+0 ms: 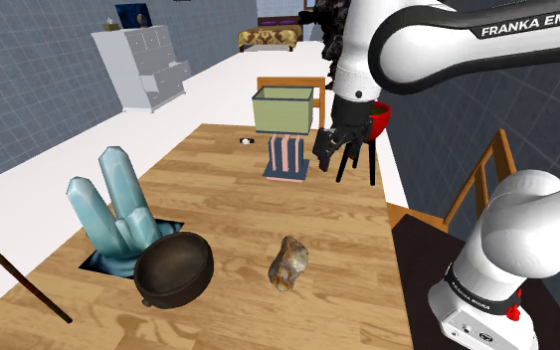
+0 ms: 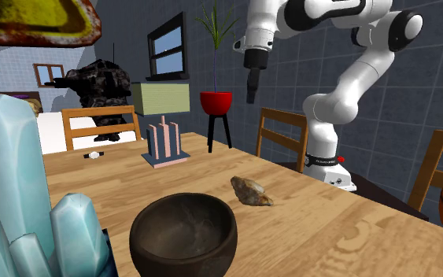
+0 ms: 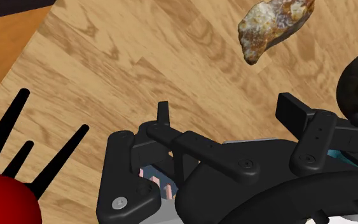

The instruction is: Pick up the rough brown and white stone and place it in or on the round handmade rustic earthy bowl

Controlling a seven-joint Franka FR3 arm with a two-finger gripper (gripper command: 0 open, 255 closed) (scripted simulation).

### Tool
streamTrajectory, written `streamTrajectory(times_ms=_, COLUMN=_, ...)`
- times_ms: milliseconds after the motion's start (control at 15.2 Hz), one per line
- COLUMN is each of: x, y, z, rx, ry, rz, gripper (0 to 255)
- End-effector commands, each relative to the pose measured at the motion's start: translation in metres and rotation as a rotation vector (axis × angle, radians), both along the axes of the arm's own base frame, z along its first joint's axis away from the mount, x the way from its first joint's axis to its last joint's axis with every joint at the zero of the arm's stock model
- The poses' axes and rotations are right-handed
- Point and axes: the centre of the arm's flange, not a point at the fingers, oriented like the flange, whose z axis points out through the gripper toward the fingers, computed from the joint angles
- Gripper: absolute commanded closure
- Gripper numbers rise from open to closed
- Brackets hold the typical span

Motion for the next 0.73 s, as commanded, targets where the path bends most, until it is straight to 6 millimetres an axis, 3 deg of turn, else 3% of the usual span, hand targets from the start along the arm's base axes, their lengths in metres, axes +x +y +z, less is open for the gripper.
streamTrajectory(times_ms=0, x=0.005, y=0.020, z=-0.019, rx=-0.017, ry=-0.016, rz=0.004, gripper=0)
streamTrajectory(times_ms=462, x=0.020, y=0.086, z=-0.089, rx=-0.080, ry=-0.063, rz=0.017, gripper=0)
streamTrajectory(times_ms=660, x=0.022, y=0.085, z=-0.104, rx=-0.080, ry=-0.063, rz=0.017, gripper=0)
